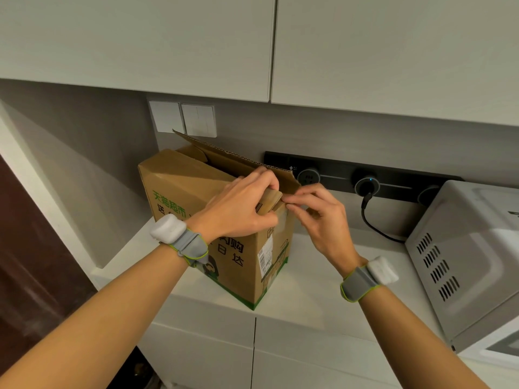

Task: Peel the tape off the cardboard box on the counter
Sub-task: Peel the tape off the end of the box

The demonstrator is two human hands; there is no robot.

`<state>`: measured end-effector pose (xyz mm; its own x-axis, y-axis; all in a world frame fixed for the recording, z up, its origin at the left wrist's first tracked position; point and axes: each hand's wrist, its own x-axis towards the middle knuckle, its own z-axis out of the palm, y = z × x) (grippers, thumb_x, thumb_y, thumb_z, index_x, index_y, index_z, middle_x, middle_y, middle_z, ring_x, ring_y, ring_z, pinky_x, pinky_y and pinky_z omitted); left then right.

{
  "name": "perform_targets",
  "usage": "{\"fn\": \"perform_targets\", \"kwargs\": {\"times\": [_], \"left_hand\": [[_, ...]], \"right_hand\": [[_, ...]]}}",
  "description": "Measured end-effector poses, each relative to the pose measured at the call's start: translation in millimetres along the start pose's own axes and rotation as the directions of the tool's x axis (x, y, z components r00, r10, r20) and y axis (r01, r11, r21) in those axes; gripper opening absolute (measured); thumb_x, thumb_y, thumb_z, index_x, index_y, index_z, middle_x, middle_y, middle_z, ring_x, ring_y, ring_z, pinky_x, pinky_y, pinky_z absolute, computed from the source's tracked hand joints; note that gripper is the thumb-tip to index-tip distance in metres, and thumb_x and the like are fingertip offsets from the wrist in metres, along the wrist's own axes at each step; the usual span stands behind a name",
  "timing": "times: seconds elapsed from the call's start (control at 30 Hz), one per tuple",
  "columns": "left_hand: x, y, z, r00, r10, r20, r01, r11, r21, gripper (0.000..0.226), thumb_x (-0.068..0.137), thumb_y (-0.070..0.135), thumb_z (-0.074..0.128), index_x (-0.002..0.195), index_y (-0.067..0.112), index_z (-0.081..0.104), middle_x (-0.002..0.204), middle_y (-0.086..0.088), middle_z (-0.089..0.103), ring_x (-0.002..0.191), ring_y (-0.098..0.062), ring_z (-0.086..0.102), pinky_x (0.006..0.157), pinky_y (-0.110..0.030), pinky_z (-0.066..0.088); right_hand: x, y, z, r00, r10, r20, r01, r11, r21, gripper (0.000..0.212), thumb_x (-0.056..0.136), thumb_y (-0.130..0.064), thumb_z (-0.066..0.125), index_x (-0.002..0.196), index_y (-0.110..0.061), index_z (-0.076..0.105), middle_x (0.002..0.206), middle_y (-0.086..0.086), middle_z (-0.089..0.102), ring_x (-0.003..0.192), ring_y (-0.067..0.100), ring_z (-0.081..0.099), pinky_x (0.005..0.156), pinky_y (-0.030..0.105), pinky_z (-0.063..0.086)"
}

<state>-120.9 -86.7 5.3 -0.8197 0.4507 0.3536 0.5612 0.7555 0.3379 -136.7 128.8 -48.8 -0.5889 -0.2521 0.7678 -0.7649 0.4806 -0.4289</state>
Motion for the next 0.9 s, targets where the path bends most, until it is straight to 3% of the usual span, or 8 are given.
{"fn": "perform_targets", "kwargs": {"times": [0.27, 0.37, 0.5, 0.63, 0.77, 0.9], "left_hand": [[0.9, -1.1, 2.1, 1.0, 0.01, -0.012, -0.01, 1.0, -0.006, 0.035, 0.082, 0.042, 0.063, 0.109, 0.031, 0.043, 0.112, 0.009, 0.045, 0.095, -0.025, 0.054, 0.08, -0.044, 0.049], [1.5, -1.5, 1.8, 1.0, 0.014, -0.016, -0.014, 1.0, 0.001, 0.034, 0.083, 0.039, 0.064, 0.109, 0.03, 0.044, 0.112, 0.009, 0.045, 0.095, -0.024, 0.054, 0.079, -0.043, 0.048], [2.4, 0.6, 0.6, 1.0, 0.008, -0.014, -0.008, 1.0, 0.003, 0.034, 0.082, 0.04, 0.064, 0.109, 0.03, 0.044, 0.112, 0.009, 0.044, 0.095, -0.024, 0.054, 0.081, -0.047, 0.051], [2.6, 2.9, 0.7, 1.0, 0.0, -0.021, 0.001, 1.0, 0.021, 0.034, 0.082, 0.041, 0.063, 0.108, 0.03, 0.044, 0.112, 0.009, 0.043, 0.094, -0.024, 0.054, 0.083, -0.048, 0.051], [3.3, 4.4, 1.5, 1.0, 0.0, -0.027, 0.001, 1.0, 0.03, 0.035, 0.079, 0.044, 0.059, 0.107, 0.03, 0.043, 0.112, 0.009, 0.043, 0.091, -0.025, 0.053, 0.082, -0.047, 0.05], [4.9, 4.9, 2.9, 0.999, 0.003, -0.043, -0.001, 0.999, 0.041, 0.034, 0.08, 0.044, 0.058, 0.107, 0.029, 0.044, 0.115, 0.008, 0.044, 0.092, -0.027, 0.054, 0.081, -0.045, 0.05]], "right_hand": [[7.6, 2.2, -8.4, 0.986, -0.135, 0.102, 0.149, 0.977, -0.149, 0.016, 0.096, -0.011, 0.069, 0.111, -0.009, 0.075, 0.111, 0.006, 0.065, 0.099, 0.014, 0.063, 0.083, 0.028, 0.056], [8.9, 3.0, -12.0, 0.957, -0.225, 0.184, 0.273, 0.911, -0.31, 0.019, 0.1, -0.015, 0.061, 0.114, -0.007, 0.071, 0.114, 0.01, 0.064, 0.084, 0.023, 0.067, 0.064, 0.037, 0.059], [11.0, 3.3, -13.1, 0.913, -0.336, 0.233, 0.407, 0.803, -0.436, 0.016, 0.098, -0.013, 0.065, 0.11, -0.003, 0.07, 0.107, 0.013, 0.066, 0.071, 0.023, 0.063, 0.046, 0.031, 0.05], [11.0, 3.5, -6.4, 0.907, -0.376, 0.192, 0.421, 0.764, -0.489, 0.009, 0.098, -0.009, 0.065, 0.1, -0.002, 0.069, 0.095, 0.012, 0.066, 0.067, 0.022, 0.058, 0.044, 0.031, 0.043], [9.7, 3.3, 3.1, 0.918, -0.383, 0.107, 0.378, 0.758, -0.532, 0.019, 0.102, -0.011, 0.053, 0.091, -0.002, 0.066, 0.084, 0.01, 0.06, 0.061, 0.021, 0.052, 0.039, 0.035, 0.04], [6.4, -1.2, 13.8, 0.944, -0.329, 0.009, 0.283, 0.796, -0.534, 0.012, 0.094, -0.006, 0.063, 0.083, -0.003, 0.061, 0.077, 0.009, 0.055, 0.056, 0.018, 0.045, 0.039, 0.031, 0.036]]}}
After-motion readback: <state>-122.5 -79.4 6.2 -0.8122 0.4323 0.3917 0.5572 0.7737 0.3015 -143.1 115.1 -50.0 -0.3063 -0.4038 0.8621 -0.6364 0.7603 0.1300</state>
